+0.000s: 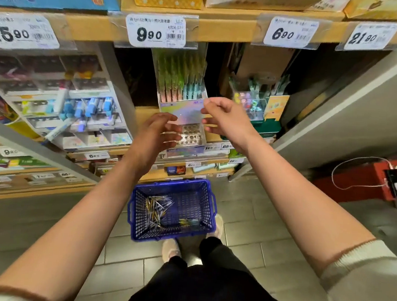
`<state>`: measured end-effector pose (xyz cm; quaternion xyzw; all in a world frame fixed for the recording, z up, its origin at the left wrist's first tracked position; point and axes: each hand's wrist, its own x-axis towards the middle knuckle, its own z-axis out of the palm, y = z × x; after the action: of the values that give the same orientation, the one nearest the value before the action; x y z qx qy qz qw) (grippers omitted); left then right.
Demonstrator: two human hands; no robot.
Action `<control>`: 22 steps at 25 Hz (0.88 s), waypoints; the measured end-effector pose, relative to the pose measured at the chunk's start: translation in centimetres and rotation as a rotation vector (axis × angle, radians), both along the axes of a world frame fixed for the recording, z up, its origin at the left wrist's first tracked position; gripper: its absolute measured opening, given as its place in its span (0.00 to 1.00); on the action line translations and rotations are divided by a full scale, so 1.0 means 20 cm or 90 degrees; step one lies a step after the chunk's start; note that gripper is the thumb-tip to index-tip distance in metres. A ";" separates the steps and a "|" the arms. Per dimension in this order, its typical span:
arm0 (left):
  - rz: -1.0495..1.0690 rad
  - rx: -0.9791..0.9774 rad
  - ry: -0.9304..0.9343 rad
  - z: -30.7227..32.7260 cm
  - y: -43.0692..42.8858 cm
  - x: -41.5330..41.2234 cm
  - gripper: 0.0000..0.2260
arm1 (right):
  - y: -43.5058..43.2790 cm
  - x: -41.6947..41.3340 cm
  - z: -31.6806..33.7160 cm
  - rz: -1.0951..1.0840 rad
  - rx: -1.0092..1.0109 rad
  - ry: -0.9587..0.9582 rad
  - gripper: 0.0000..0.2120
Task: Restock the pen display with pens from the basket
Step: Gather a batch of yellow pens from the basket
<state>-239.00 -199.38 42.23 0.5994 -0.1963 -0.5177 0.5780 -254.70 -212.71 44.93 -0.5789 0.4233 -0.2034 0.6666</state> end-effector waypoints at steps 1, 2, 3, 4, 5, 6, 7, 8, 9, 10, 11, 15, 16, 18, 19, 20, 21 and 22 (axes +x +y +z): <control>-0.006 -0.003 0.001 0.00 0.04 -0.02 0.10 | 0.07 -0.05 0.01 0.006 -0.002 -0.008 0.12; -0.009 -0.006 0.005 0.00 0.08 -0.04 0.10 | 0.14 -0.09 0.01 0.012 0.001 -0.013 0.12; -0.011 -0.008 0.013 -0.02 0.12 -0.05 0.11 | 0.20 -0.13 0.00 0.018 0.007 -0.016 0.12; -0.010 -0.003 0.023 -0.04 0.17 -0.07 0.11 | 0.25 -0.16 -0.03 0.025 0.014 -0.013 0.13; -0.009 0.010 0.033 -0.07 0.21 -0.08 0.12 | 0.30 -0.18 -0.08 0.032 0.023 -0.002 0.13; -0.004 0.029 0.041 -0.11 0.25 -0.09 0.13 | 0.35 -0.19 -0.13 0.036 0.034 0.011 0.11; 0.006 0.050 0.049 -0.17 0.29 -0.11 0.12 | 0.39 -0.20 -0.19 0.041 0.046 0.025 0.09; 0.019 0.074 0.057 -0.23 0.33 -0.12 0.11 | 0.43 -0.20 -0.27 0.049 0.062 0.039 0.07; 0.028 0.102 0.062 -0.30 0.36 -0.13 0.11 | 0.46 -0.20 -0.35 0.059 0.078 0.054 0.07; 0.028 0.130 0.065 -0.36 0.39 -0.15 0.11 | 0.49 -0.20 -0.44 0.068 0.090 0.071 0.06; 0.022 0.157 0.072 -0.42 0.43 -0.16 0.13 | 0.51 -0.21 -0.53 0.079 0.101 0.085 0.06; 0.037 0.240 0.111 -0.83 0.50 -0.22 0.19 | 0.55 -0.25 -1.02 0.132 0.141 0.129 0.06; 0.047 0.248 0.114 -0.95 0.52 -0.25 0.16 | 0.56 -0.27 -1.15 0.141 0.146 0.145 0.06; 0.078 0.262 0.127 -1.17 0.52 -0.30 0.11 | 0.57 -0.32 -1.39 0.146 0.156 0.165 0.06; 0.097 0.270 0.138 -1.27 0.52 -0.33 0.10 | 0.58 -0.35 -1.50 0.144 0.161 0.178 0.06; 0.116 0.278 0.150 -1.37 0.51 -0.35 0.09 | 0.57 -0.38 -1.60 0.148 0.157 0.196 0.06; 0.132 0.286 0.166 -1.49 0.50 -0.37 0.08 | 0.57 -0.42 -1.72 0.155 0.153 0.216 0.06; 0.147 0.296 0.181 -1.62 0.50 -0.40 0.07 | 0.57 -0.45 -1.85 0.163 0.148 0.234 0.07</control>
<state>-246.93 -189.30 9.91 0.6557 0.0801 -0.5582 0.5021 -263.65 -201.28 7.97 -0.5742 0.4812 0.0411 0.6611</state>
